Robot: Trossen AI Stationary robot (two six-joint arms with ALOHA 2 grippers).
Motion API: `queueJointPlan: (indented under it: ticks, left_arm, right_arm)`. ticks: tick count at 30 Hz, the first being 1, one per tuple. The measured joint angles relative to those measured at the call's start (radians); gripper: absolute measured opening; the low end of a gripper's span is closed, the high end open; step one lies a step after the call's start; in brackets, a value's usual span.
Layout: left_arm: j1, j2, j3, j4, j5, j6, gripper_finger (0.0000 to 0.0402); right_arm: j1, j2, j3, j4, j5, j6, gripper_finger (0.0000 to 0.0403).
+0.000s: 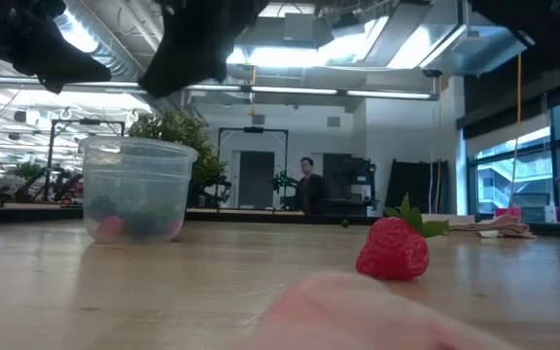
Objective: Pick and placing Produce into tupperware
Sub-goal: Put the blackberry into the container
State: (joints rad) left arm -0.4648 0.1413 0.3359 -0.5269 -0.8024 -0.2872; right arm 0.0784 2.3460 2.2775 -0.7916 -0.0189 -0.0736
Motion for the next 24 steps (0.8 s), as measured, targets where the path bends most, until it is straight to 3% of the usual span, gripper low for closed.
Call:
queueJointPlan:
  ticks: [10,24]
  left_arm:
    - [0.000,0.000,0.000,-0.001,0.000,-0.001,0.0039]
    - [0.000,0.000,0.000,-0.004,0.000,-0.001,0.0016]
  right_arm:
    - [-0.007,0.058,0.025,-0.153,-0.045,0.044,0.0105]
    - [-0.006,0.058,0.024,-0.109,-0.046,0.044,0.0115]
